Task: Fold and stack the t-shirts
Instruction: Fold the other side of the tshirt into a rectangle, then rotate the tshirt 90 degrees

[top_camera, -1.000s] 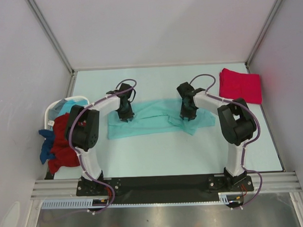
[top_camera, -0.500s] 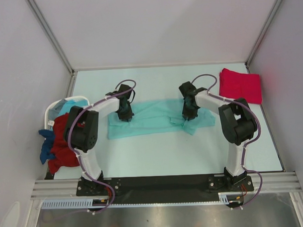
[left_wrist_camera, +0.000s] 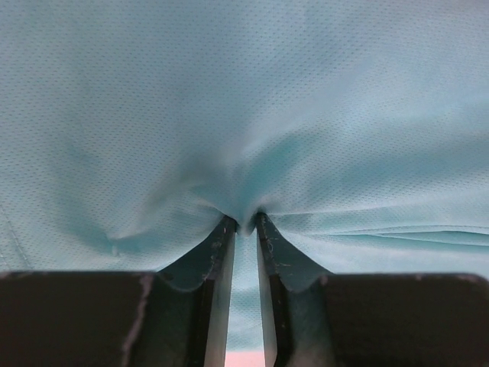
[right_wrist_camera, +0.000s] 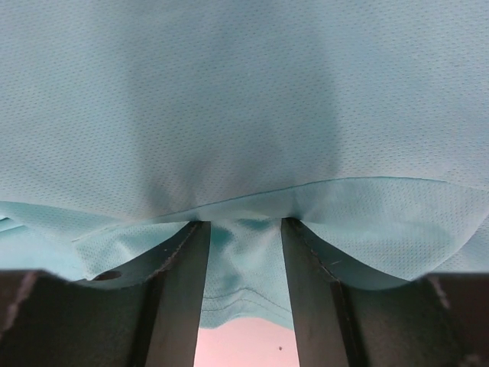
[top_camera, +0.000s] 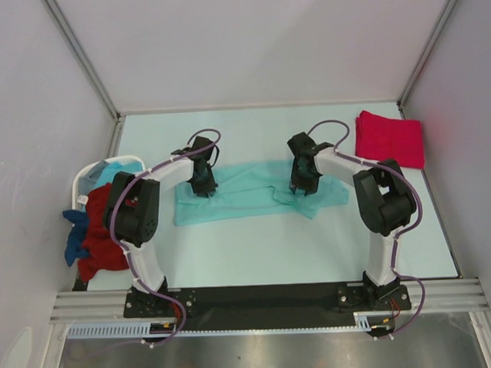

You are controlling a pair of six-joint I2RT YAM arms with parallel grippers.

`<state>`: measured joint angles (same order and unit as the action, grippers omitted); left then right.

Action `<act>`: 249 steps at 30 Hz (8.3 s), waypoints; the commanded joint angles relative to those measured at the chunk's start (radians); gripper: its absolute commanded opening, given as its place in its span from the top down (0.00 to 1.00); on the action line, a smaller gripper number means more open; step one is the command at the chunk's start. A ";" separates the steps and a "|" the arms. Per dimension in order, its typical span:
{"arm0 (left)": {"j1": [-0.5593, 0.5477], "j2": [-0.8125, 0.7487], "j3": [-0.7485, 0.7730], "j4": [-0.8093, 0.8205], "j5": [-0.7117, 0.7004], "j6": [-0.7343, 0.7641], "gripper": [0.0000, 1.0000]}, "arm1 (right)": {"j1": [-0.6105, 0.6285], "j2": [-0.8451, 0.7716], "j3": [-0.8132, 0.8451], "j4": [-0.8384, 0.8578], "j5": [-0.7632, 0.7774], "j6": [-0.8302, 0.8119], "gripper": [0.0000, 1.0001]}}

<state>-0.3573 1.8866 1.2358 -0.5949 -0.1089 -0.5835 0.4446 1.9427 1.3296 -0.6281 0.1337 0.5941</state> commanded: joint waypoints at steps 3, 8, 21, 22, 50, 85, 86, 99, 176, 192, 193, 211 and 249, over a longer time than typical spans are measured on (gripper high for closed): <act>-0.005 0.014 -0.045 -0.002 -0.005 -0.007 0.73 | -0.004 0.015 0.043 -0.008 0.070 -0.025 0.50; -0.005 -0.024 -0.022 -0.016 -0.023 -0.004 0.72 | -0.012 -0.007 0.131 -0.051 0.092 -0.037 0.49; -0.005 -0.018 0.007 -0.040 -0.025 -0.009 0.72 | -0.026 0.001 0.131 -0.053 0.087 -0.037 0.50; -0.005 -0.011 0.005 -0.040 -0.022 -0.009 0.73 | -0.026 0.004 0.114 -0.050 0.086 -0.036 0.51; -0.005 0.123 -0.024 -0.017 0.049 -0.029 0.95 | -0.067 0.168 0.028 0.019 0.012 -0.033 0.53; -0.068 0.025 -0.121 -0.023 0.002 -0.038 1.00 | -0.061 0.191 0.059 0.013 0.006 -0.030 1.00; -0.069 0.022 -0.119 -0.025 -0.005 -0.039 1.00 | -0.061 0.193 0.059 0.014 0.006 -0.033 1.00; -0.092 -0.018 -0.107 -0.045 -0.069 -0.055 0.64 | -0.056 0.180 0.051 0.011 0.015 -0.036 1.00; -0.681 -0.032 0.011 -0.147 0.032 -0.081 1.00 | 0.029 0.627 0.964 -0.187 -0.077 -0.073 1.00; -0.718 0.118 0.198 -0.123 0.081 0.010 1.00 | 0.063 0.687 1.011 -0.142 -0.266 -0.146 1.00; -0.718 0.126 0.211 -0.120 0.084 0.013 1.00 | 0.063 0.691 1.014 -0.140 -0.267 -0.149 1.00; -0.701 0.085 0.203 -0.118 -0.006 0.028 0.87 | 0.037 0.629 0.936 -0.113 -0.234 -0.172 0.97; -0.370 -0.294 0.088 -0.167 -0.302 0.016 0.04 | 0.031 -0.087 0.169 0.054 0.017 -0.155 0.26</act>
<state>-0.7242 1.5764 1.2934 -0.7723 -0.4088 -0.5747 0.4900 1.8225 1.4197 -0.6399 0.1204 0.4263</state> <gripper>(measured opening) 0.966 0.750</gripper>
